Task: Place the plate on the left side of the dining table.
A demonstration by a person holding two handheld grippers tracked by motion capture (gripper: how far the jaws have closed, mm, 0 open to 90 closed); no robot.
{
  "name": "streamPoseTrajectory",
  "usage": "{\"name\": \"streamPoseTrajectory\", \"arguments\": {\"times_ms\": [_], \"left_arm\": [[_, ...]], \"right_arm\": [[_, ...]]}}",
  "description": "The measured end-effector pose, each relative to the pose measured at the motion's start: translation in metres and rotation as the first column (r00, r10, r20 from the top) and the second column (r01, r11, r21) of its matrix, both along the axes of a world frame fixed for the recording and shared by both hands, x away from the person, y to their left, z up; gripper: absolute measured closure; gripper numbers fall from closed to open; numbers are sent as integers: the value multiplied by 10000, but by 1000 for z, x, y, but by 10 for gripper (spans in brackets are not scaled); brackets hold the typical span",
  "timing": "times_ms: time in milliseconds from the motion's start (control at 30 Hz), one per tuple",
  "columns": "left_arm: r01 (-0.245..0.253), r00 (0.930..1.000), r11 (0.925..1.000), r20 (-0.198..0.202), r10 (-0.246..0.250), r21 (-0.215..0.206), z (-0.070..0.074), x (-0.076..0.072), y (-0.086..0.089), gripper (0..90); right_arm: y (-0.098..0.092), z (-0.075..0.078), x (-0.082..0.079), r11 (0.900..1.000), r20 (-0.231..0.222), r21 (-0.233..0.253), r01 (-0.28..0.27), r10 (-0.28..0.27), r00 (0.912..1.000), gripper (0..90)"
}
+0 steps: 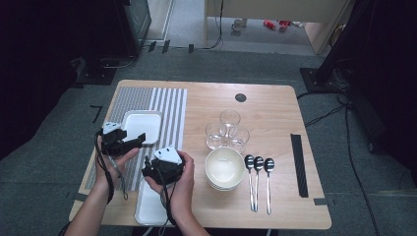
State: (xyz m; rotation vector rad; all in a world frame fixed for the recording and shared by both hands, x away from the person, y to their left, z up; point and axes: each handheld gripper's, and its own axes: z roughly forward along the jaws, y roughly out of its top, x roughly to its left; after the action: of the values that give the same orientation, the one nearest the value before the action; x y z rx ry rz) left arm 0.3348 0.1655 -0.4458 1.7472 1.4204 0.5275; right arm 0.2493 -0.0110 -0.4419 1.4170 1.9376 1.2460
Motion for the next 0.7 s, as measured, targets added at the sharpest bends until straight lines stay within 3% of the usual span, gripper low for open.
{"name": "streamPoseTrajectory", "arguments": {"times_ms": [267, 367, 500, 700], "left_arm": [[300, 9995, 9994, -8, -300, 182, 0, -4, -13, 204], [406, 9992, 9985, 20, -407, 367, 1, -6, -20, 190], [193, 9996, 9981, 205, -206, 588, 6, -7, -24, 171], [158, 9999, 9990, -38, -157, 427, 5, -6, -33, 171]], "right_arm": [[-19, 14, -12, 9997, 301, 147, -180, 175, 9994, 254], [-27, 15, -16, 9996, 347, -68, -291, 294, 9990, 255], [-41, 18, -26, 9993, 638, -97, -356, 361, 9973, 261], [-56, 22, -35, 9979, 778, -74, -645, 649, 9949, 261]]}}
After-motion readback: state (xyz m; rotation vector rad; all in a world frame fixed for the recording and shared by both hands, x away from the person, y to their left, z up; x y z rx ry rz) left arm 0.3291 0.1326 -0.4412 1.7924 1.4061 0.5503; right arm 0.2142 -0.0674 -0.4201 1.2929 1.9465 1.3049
